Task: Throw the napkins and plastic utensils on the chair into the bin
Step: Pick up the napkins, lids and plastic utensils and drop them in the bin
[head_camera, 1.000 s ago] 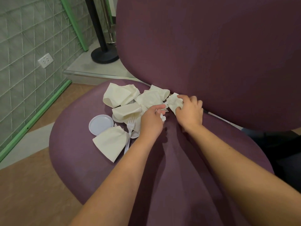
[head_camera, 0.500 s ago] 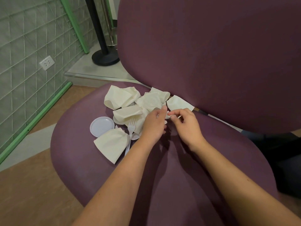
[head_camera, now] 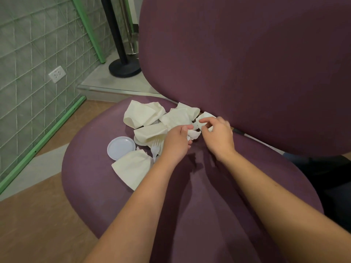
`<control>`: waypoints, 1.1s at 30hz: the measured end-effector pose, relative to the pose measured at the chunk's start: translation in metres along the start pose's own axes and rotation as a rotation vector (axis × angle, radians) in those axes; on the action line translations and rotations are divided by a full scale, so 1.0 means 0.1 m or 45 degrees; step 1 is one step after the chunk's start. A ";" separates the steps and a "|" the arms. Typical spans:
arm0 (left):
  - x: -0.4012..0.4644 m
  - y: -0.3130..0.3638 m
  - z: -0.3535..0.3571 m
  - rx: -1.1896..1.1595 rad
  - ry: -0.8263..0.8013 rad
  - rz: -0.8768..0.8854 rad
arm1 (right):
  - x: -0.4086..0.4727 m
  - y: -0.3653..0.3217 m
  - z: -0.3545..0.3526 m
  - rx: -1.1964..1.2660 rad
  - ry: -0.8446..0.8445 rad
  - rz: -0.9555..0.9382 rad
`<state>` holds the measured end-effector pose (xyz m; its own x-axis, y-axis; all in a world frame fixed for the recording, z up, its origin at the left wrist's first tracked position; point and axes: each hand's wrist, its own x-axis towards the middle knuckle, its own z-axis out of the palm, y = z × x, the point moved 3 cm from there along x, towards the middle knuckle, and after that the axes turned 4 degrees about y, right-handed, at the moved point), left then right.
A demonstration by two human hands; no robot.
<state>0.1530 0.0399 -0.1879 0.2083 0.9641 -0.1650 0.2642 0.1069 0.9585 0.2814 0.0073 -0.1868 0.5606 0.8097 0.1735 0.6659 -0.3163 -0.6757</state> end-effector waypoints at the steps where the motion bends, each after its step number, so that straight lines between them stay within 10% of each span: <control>1: 0.01 0.00 -0.01 0.075 0.000 0.050 | 0.06 -0.02 0.04 -0.158 -0.042 -0.065; 12: 0.00 0.02 -0.04 0.337 0.105 0.200 | 0.12 -0.03 0.18 -0.486 -0.195 -0.169; 27: -0.12 0.00 0.12 0.028 -0.172 -0.025 | -0.42 -0.04 -0.35 1.385 -0.295 0.516; 33: -0.16 0.03 0.16 -0.111 -0.216 -0.086 | -0.48 0.00 -0.36 1.108 -0.075 0.513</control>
<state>0.1651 0.0210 -0.1857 0.3505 0.9000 -0.2592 0.2020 0.1975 0.9592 0.2721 -0.0495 -0.1693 0.6263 0.7513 -0.2083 -0.1836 -0.1175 -0.9760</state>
